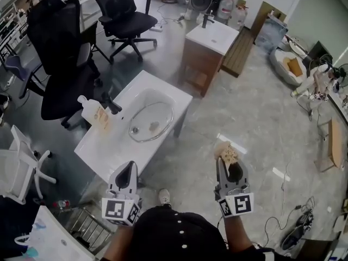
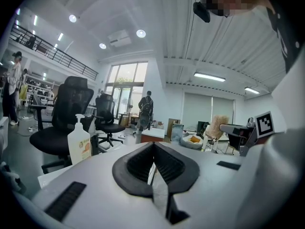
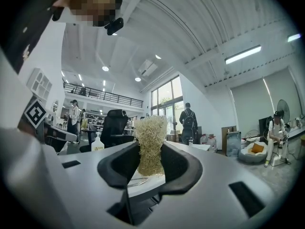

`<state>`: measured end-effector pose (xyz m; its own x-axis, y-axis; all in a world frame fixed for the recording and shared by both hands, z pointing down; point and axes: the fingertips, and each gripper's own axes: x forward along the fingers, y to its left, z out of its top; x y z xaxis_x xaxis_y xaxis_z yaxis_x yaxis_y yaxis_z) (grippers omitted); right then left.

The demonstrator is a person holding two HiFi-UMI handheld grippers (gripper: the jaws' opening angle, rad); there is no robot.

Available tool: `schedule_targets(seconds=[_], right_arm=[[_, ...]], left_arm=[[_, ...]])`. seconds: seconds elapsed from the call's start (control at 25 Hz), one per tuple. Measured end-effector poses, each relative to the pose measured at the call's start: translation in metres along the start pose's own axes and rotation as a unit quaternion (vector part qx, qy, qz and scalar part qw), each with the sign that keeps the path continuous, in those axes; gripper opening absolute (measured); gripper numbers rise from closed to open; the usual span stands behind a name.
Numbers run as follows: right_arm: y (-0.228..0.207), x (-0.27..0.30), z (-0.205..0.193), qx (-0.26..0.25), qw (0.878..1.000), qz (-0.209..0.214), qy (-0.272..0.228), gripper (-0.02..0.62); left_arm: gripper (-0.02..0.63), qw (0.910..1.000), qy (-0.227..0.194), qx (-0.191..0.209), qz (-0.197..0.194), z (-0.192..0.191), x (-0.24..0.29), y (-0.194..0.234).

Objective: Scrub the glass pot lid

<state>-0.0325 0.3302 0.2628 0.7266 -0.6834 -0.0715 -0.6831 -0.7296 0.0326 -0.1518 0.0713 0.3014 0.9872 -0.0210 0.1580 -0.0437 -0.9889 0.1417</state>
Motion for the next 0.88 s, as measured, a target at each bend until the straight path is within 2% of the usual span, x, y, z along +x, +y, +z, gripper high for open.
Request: schedule_targets(seconds=[0.24,0.56,0.88], right_arm=[[-0.003,0.028,0.000,-0.008,1.000,-0.009,-0.003,0.144],[-0.010,0.039,-0.008,-0.010,1.000,-0.024,0.005,0.144],[-0.027,0.060,-0.015,-0.003,1.000,-0.025,0.005,0.144]], left_arm=[[0.026,0.9999,-0.003,0.002,-0.015,0.005,0.030,0.015],[0.026,0.9994,0.005,-0.005,-0.034,-0.004,0.052,0.018],[0.026,0.9995,0.016,0.001,-0.029,-0.004,0.073,0.024]])
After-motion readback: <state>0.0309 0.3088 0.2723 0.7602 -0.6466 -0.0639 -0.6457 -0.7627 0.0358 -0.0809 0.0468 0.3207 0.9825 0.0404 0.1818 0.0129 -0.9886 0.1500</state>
